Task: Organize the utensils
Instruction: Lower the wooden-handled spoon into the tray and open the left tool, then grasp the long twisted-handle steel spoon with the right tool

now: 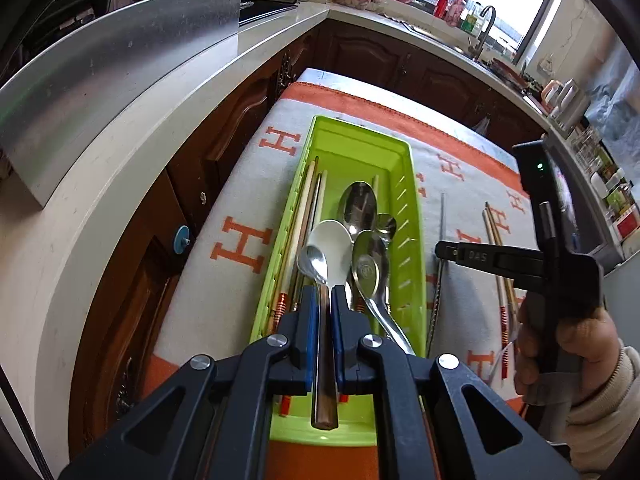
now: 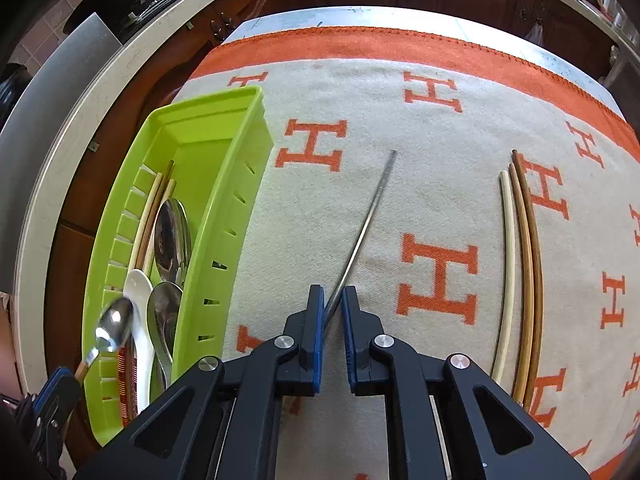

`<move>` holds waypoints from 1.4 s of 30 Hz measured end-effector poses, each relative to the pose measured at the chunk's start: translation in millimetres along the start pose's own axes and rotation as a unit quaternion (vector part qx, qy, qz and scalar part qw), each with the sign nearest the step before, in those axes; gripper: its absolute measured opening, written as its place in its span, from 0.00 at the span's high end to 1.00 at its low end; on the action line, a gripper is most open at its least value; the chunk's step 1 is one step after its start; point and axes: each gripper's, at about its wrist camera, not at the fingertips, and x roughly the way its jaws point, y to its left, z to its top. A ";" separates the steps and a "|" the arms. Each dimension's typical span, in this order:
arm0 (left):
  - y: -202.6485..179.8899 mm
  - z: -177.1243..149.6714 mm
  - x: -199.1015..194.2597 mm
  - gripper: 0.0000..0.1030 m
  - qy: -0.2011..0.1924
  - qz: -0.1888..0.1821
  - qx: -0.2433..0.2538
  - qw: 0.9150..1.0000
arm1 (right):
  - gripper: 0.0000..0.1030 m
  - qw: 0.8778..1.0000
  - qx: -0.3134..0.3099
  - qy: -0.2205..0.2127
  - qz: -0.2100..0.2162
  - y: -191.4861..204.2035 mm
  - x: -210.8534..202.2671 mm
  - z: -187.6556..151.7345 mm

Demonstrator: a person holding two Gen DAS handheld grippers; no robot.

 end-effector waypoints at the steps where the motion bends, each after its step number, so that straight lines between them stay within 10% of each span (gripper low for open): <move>1: 0.1 -1.3 -2.1 0.96 -0.001 -0.005 -0.002 1.000 | 0.94 1.000 0.004 0.000 0.004 -3.2 -0.8 -0.9; 11: -19.5 -18.3 -1.1 0.95 0.019 -0.034 0.013 0.999 | 0.98 0.999 0.017 -0.001 0.040 -22.1 -29.6 -21.3; 22: 1.4 -26.6 -15.4 0.44 0.001 0.052 0.001 0.999 | 1.00 0.998 -0.008 -0.024 0.060 -4.6 -71.0 -19.2; 27: 18.6 -25.5 -23.8 0.26 -0.013 0.088 -0.010 0.996 | 0.66 0.999 -0.036 -0.034 0.011 8.8 -43.8 -19.8; 33: 37.8 -25.8 -24.6 0.25 -0.011 0.097 -0.030 0.995 | 0.65 0.996 -0.075 -0.022 -0.041 26.8 -6.2 -31.4; 38: 46.5 -26.6 -24.7 0.25 -0.014 0.096 -0.041 0.995 | 0.94 0.989 -0.105 -0.061 -0.079 37.2 -7.0 -44.8; 42: 46.4 -26.4 -24.7 0.25 -0.017 0.097 -0.037 0.994 | 0.95 0.991 -0.090 -0.062 -0.075 28.6 -11.1 -47.5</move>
